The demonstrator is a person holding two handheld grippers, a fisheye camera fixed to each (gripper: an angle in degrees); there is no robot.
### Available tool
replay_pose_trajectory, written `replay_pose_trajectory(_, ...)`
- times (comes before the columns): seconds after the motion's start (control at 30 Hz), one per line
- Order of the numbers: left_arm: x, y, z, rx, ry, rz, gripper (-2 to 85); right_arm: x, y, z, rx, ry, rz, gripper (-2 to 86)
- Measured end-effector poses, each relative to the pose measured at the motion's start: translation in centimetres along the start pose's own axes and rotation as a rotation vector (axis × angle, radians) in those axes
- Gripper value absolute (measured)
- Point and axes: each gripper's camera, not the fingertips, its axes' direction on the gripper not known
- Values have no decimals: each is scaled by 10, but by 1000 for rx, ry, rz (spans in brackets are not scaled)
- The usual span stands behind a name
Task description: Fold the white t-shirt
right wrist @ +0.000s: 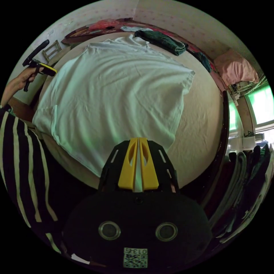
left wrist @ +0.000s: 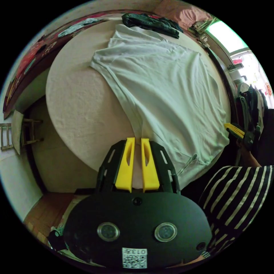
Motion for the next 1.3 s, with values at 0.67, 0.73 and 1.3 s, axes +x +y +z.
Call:
replay_pose_trajectory(0.67,59,89,34,164,69,13,79,-27,74,9,32,64,-11,-1)
replay_pose_trajectory(0.73,90,92,47,137,7,122,73,-33,85,16,14,84,-30,-1)
replay_pose_trajectory(1.3,183,59,82,43,-64,337,4,-5,90,12,40,90,73,-1)
